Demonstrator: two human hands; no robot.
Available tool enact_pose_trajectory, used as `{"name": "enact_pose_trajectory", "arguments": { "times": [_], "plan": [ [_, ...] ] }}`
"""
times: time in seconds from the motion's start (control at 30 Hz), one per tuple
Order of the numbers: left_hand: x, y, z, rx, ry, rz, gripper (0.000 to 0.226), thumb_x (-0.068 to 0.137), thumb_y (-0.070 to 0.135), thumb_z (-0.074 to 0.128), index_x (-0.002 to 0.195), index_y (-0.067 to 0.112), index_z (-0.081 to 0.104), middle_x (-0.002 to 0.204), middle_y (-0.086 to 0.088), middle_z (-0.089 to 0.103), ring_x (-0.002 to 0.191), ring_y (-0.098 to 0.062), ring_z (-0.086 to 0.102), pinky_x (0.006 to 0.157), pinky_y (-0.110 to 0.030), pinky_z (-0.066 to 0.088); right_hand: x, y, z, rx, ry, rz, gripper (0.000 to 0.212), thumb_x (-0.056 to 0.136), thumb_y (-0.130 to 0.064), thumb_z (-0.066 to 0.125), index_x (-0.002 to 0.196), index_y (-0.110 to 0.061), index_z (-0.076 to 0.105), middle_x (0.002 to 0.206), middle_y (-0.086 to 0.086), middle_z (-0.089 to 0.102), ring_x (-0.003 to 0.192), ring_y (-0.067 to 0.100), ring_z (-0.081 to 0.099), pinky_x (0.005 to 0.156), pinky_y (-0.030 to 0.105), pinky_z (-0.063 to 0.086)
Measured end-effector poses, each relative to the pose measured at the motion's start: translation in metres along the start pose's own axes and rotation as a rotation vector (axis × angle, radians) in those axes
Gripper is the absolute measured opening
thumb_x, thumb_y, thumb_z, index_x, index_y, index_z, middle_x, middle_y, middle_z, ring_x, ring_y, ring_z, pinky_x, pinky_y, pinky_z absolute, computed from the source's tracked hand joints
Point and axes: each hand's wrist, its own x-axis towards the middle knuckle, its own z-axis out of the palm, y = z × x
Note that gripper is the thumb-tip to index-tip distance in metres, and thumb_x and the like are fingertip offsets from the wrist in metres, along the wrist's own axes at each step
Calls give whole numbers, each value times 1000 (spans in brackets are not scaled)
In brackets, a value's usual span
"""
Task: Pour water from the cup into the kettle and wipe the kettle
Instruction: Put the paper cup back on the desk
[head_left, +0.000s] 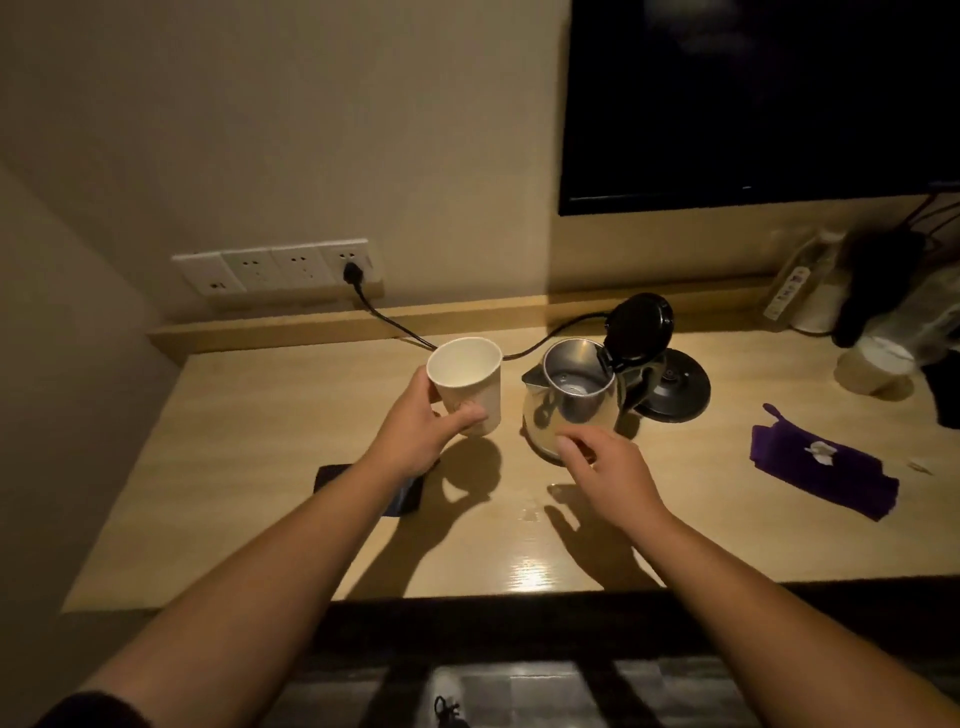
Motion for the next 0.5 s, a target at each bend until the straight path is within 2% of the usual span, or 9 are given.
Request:
{"name": "enact_pose_trajectory", "arguments": {
  "times": [0.07, 0.13, 0.23, 0.33, 0.5],
  "plan": [
    [-12, -8, -9, -34, 18, -25, 76, 79, 36, 77, 142, 28, 36, 132, 9, 53, 118, -11, 49, 91, -28, 43, 15, -38, 2, 97, -47, -49, 33, 97, -31, 60, 127, -18, 65, 113, -10, 62, 100, 6, 58, 83, 12, 44],
    [-22, -14, -20, -20, 43, -36, 75, 80, 35, 77, 141, 28, 36, 130, 9, 53, 115, -9, 48, 87, -26, 42, 28, -65, 10, 119, -134, -79, 40, 96, -35, 61, 134, -22, 59, 117, -11, 62, 103, 6, 59, 91, 24, 48],
    [-30, -24, -37, 26, 90, -52, 77, 78, 35, 79, 141, 28, 36, 131, 8, 52, 118, -13, 48, 96, -34, 45, 40, -93, 31, 107, -259, -118, 47, 95, -37, 61, 140, -26, 52, 125, -11, 62, 110, 5, 58, 96, 30, 48],
    [-31, -36, -58, 88, 123, -61, 81, 76, 38, 80, 142, 27, 34, 135, 6, 51, 120, -16, 48, 98, -37, 44, 50, -111, 58, 183, -311, -129, 48, 94, -33, 65, 140, -27, 52, 129, -10, 62, 113, 6, 59, 97, 37, 52],
    [-14, -68, -104, 61, -54, -70, 81, 78, 37, 78, 144, 32, 32, 141, 9, 48, 127, -11, 46, 101, -34, 43, 75, -130, 105, 242, -299, -77, 47, 91, -28, 69, 136, -27, 55, 122, -11, 64, 115, 12, 61, 88, 35, 58]
  ]
}}
